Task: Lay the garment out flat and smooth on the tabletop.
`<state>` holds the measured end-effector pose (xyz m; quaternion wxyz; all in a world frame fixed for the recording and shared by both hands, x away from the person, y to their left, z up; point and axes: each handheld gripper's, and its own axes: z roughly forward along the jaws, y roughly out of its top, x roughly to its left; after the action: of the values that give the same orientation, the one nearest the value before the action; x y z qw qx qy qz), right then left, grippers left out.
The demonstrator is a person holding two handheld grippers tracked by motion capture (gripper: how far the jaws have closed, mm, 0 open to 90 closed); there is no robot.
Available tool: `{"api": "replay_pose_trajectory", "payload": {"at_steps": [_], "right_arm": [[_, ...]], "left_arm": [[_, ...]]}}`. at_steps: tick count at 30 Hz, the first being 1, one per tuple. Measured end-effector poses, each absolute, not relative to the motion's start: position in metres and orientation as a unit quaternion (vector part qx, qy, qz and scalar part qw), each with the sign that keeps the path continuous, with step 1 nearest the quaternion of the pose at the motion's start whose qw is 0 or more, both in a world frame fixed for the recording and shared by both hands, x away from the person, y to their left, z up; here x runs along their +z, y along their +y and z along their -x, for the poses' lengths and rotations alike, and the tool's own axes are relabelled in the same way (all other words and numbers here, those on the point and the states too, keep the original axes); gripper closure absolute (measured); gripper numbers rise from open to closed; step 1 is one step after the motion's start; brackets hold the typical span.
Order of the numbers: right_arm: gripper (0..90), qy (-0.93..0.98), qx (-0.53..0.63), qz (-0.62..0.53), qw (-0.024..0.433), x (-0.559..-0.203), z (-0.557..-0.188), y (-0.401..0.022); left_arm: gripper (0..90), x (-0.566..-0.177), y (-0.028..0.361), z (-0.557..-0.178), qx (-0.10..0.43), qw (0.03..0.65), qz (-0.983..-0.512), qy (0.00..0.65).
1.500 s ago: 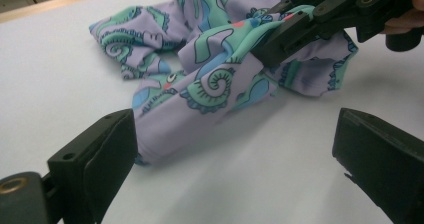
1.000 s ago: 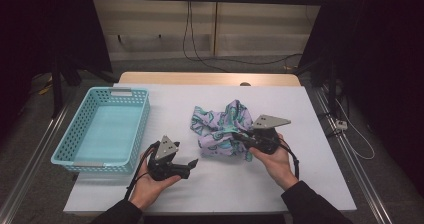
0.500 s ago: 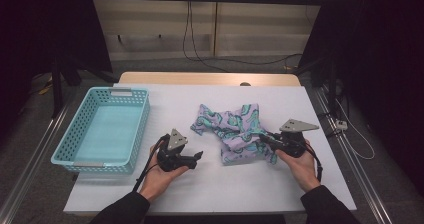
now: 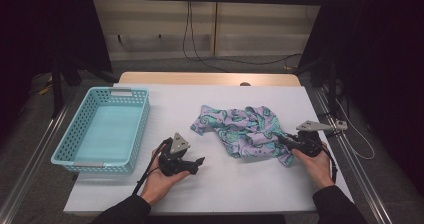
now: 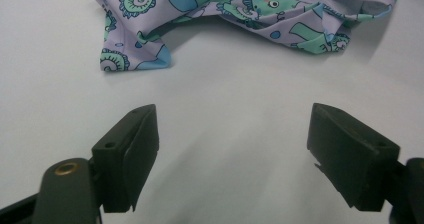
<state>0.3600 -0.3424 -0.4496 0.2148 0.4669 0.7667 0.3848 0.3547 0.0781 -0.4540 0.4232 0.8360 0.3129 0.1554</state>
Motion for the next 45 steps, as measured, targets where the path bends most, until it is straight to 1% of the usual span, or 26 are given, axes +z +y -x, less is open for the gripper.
{"api": "replay_pose_trajectory", "payload": {"at_steps": [2, 4, 6, 7, 10, 14, 16, 18, 21, 23, 25, 27, 29, 31, 32, 33, 34, 36, 38, 40, 41, 43, 45], "right_arm": [[65.7, 0.767, 0.386, -0.462, 0.223, -0.447, -0.358, -0.34], [57.4, 0.768, 0.39, -0.457, 0.222, -0.444, -0.356, -0.337], [53.0, 0.768, 0.398, -0.45, 0.222, -0.439, -0.354, -0.334], [50.1, 0.767, 0.403, -0.446, 0.224, -0.436, -0.353, -0.333], [46.4, 0.763, 0.42, -0.437, 0.225, -0.427, -0.349, -0.327], [44.5, 0.769, 0.428, -0.418, 0.224, -0.422, -0.346, -0.312], [44.8, 0.77, 0.436, -0.409, 0.223, -0.421, -0.344, -0.304], [46.5, 0.771, 0.442, -0.4, 0.223, -0.42, -0.344, -0.297], [50.9, 0.774, 0.452, -0.391, 0.21, -0.419, -0.345, -0.287], [53.6, 0.781, 0.455, -0.379, 0.198, -0.421, -0.346, -0.279], [54.9, 0.794, 0.448, -0.368, 0.183, -0.425, -0.347, -0.271], [53.7, 0.807, 0.435, -0.362, 0.167, -0.433, -0.347, -0.265], [48.6, 0.824, 0.405, -0.364, 0.159, -0.441, -0.348, -0.262], [47.4, 0.835, 0.386, -0.36, 0.151, -0.448, -0.349, -0.262], [47.4, 0.838, 0.378, -0.362, 0.153, -0.45, -0.349, -0.262], [49.1, 0.84, 0.373, -0.363, 0.152, -0.451, -0.35, -0.263], [53.2, 0.845, 0.367, -0.36, 0.149, -0.452, -0.35, -0.264], [63.5, 0.852, 0.35, -0.359, 0.15, -0.456, -0.349, -0.266], [74.1, 0.852, 0.347, -0.36, 0.156, -0.455, -0.347, -0.27], [82.9, 0.842, 0.349, -0.371, 0.178, -0.448, -0.345, -0.278], [86.1, 0.836, 0.357, -0.372, 0.187, -0.445, -0.345, -0.282], [87.2, 0.827, 0.36, -0.383, 0.199, -0.442, -0.345, -0.291], [87.3, 0.824, 0.359, -0.39, 0.199, -0.443, -0.345, -0.298]], "left_arm": [[25.2, -0.453, 0.079, -0.356, 0.153, 0.427, -0.834, 0.315], [27.0, -0.452, 0.078, -0.358, 0.154, 0.432, -0.831, 0.314], [31.0, -0.45, 0.076, -0.36, 0.16, 0.428, -0.834, 0.31], [31.3, -0.448, 0.075, -0.362, 0.16, 0.428, -0.834, 0.31], [36.8, -0.444, 0.071, -0.367, 0.157, 0.433, -0.831, 0.312], [44.7, -0.443, 0.052, -0.376, 0.147, 0.432, -0.838, 0.301], [45.5, -0.444, 0.039, -0.379, 0.143, 0.429, -0.843, 0.29], [47.0, -0.445, 0.025, -0.384, 0.139, 0.427, -0.848, 0.281], [50.7, -0.446, 0.003, -0.392, 0.134, 0.413, -0.862, 0.261], [55.2, -0.448, -0.008, -0.395, 0.131, 0.415, -0.864, 0.253], [55.5, -0.452, -0.019, -0.396, 0.128, 0.408, -0.869, 0.249], [54.7, -0.458, -0.025, -0.398, 0.12, 0.401, -0.873, 0.252], [47.5, -0.463, -0.028, -0.399, 0.119, 0.396, -0.873, 0.259], [45.9, -0.465, -0.029, -0.4, 0.118, 0.398, -0.871, 0.263], [43.6, -0.465, -0.029, -0.401, 0.119, 0.398, -0.871, 0.263], [41.9, -0.465, -0.028, -0.401, 0.119, 0.4, -0.87, 0.263], [40.7, -0.465, -0.028, -0.402, 0.115, 0.4, -0.87, 0.264], [39.0, -0.464, -0.028, -0.401, 0.114, 0.402, -0.87, 0.26], [35.2, -0.463, -0.028, -0.4, 0.105, 0.41, -0.869, 0.257], [27.7, -0.461, -0.03, -0.398, 0.097, 0.42, -0.865, 0.256], [25.8, -0.459, -0.031, -0.396, 0.096, 0.424, -0.865, 0.252], [26.0, -0.459, -0.036, -0.392, 0.103, 0.417, -0.871, 0.239], [25.8, -0.462, -0.042, -0.39, 0.112, 0.404, -0.879, 0.228]]}}
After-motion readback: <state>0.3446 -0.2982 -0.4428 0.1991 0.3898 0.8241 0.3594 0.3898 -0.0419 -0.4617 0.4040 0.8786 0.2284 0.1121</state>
